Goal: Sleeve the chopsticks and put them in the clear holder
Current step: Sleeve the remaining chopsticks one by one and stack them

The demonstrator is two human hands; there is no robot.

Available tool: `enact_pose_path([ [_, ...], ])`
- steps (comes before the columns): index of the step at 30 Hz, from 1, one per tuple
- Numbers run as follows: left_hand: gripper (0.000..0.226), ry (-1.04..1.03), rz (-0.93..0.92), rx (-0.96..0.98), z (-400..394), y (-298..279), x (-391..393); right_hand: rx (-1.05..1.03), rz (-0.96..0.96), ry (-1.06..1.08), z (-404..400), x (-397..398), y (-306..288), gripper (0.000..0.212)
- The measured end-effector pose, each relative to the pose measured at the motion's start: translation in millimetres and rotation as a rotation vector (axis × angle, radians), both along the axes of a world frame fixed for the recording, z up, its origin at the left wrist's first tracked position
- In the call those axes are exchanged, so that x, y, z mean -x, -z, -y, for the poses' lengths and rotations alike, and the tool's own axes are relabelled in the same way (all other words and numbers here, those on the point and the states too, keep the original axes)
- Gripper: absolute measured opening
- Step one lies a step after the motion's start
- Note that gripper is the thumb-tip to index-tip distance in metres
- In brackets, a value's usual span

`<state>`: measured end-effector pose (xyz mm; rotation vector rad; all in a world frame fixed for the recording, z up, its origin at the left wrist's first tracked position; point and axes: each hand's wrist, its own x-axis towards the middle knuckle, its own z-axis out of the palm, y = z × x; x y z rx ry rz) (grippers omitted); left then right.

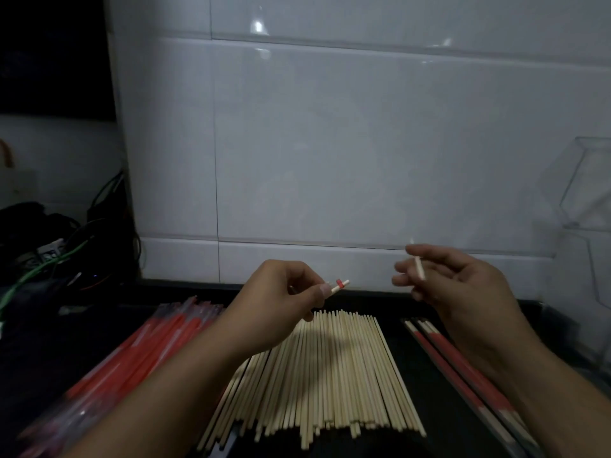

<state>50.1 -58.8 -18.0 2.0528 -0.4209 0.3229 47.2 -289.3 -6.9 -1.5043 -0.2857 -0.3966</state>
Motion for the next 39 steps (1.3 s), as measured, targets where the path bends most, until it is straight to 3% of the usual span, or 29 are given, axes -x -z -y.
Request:
enact_pose_path([
  [2,0.013,0.012,-0.002,-0.002,0.8,-0.4,0.6,-0.110,0.058,0.061,-1.0,-0.9,-0.3,0.011],
  [10,0.009,0.040,-0.017,-0.019,1.6,-1.3,1.8,-0.365,0.067,0.115,0.3,-6.0,-2.7,0.023],
  [29,0.011,0.044,-0.045,-0.037,1.2,0.8,-0.7,-0.192,0.103,0.197,-1.6,-1.3,0.5,0.024],
  [39,0.010,0.055,-0.044,-0.021,4.3,1.3,0.1,-0.152,-0.004,0.080,-8.4,-1.1,4.0,0.021],
])
